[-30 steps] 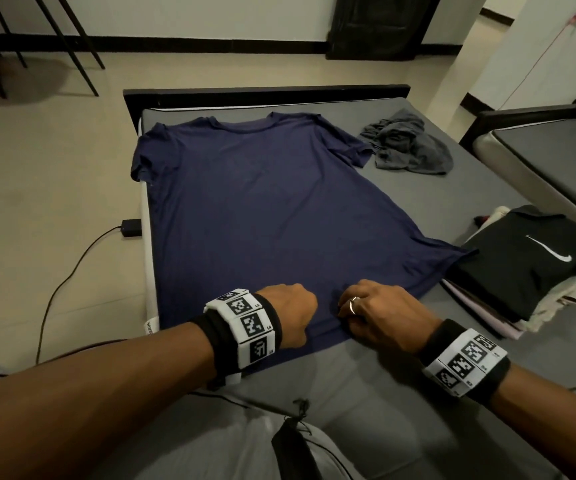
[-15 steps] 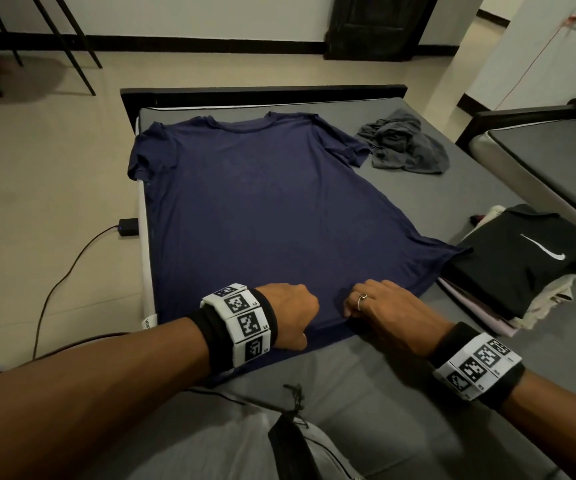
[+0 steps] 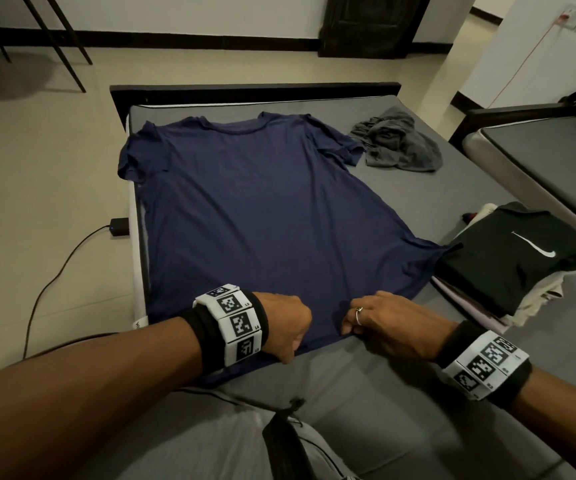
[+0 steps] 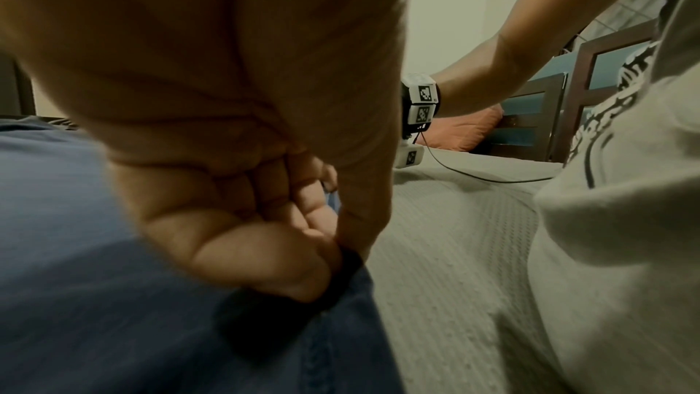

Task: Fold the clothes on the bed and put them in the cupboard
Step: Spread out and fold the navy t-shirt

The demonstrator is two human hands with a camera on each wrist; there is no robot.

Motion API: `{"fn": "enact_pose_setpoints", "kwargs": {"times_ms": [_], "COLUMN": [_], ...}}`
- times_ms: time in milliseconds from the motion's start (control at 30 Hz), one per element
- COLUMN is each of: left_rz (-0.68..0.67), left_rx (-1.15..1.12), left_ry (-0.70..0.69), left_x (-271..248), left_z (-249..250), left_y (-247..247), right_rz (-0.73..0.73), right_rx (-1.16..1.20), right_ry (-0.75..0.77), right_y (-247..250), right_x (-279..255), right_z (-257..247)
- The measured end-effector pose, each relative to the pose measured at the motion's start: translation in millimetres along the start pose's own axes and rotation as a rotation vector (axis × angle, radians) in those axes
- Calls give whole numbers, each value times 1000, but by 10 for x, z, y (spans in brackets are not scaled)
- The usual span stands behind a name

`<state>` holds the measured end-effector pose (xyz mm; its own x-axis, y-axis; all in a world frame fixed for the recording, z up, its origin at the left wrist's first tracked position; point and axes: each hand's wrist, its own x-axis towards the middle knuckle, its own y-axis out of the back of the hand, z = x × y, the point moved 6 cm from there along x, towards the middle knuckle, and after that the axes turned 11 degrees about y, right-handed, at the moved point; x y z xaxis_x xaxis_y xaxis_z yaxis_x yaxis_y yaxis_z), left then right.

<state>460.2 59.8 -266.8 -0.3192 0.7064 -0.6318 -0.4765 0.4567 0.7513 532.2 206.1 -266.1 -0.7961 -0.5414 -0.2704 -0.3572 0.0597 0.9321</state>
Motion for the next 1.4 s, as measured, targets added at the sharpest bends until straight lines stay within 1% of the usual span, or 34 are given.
{"fn": "enact_pose_setpoints", "kwargs": {"times_ms": [67,133,200,267,333,400,433,467,500,567,600,633,667,800,900,1000,1067,1167,1200,1267,1300,1333,1367,1400], "left_rz": [-22,-25,-7,85,226,346,390,417,430,413,388,359,327,197,151,129,127,130,133,137,138,136,129,119], "left_rx": [-1,-44,-96,-127,-128,-113,-71,-8,46,67,52,46,47,86,158,206,244,320,349,400,421,436,442,430], "left_ry": [-20,-24,-30,-32,-8,23,37,52,69,100,108,114,124,190,206,197,168,77,39,-33,-65,-97,-130,-169], "left_x": [3,18,35,66,103,135,161,189,218,254,268,282,286,320,338,345,365,398,400,399,390,379,367,342], "left_z": [3,-8,-27,-76,-184,-322,-385,-438,-483,-536,-549,-556,-555,-534,-491,-465,-444,-369,-329,-240,-191,-132,-68,15], "left_y": [-30,-59,-43,58,191,286,306,312,308,307,303,291,278,166,112,110,113,105,93,55,37,12,-17,-38], "right_rz": [31,101,212,284,278,285,299,291,251,118,57,28,35,209,228,243,210,167,137,50,50,95,171,260], "right_rx": [94,178,126,-39,-207,-305,-339,-369,-384,-344,-287,-225,-182,-180,-149,-196,-167,-113,-147,-322,-394,-415,-390,-336], "right_ry": [-8,-46,-120,-233,-407,-582,-646,-705,-756,-808,-805,-784,-756,-635,-603,-633,-668,-680,-689,-719,-730,-732,-712,-661], "right_y": [39,86,193,327,480,677,770,844,883,851,802,768,754,815,765,778,746,698,700,751,801,854,913,953], "right_x": [-77,-170,-253,-338,-441,-569,-637,-700,-739,-787,-792,-785,-783,-804,-853,-1002,-1090,-1120,-1114,-1076,-1039,-976,-871,-725], "right_z": [54,194,382,581,784,1002,1117,1227,1333,1488,1516,1509,1483,1354,1319,1304,1286,1236,1218,1174,1145,1102,1039,949]}}
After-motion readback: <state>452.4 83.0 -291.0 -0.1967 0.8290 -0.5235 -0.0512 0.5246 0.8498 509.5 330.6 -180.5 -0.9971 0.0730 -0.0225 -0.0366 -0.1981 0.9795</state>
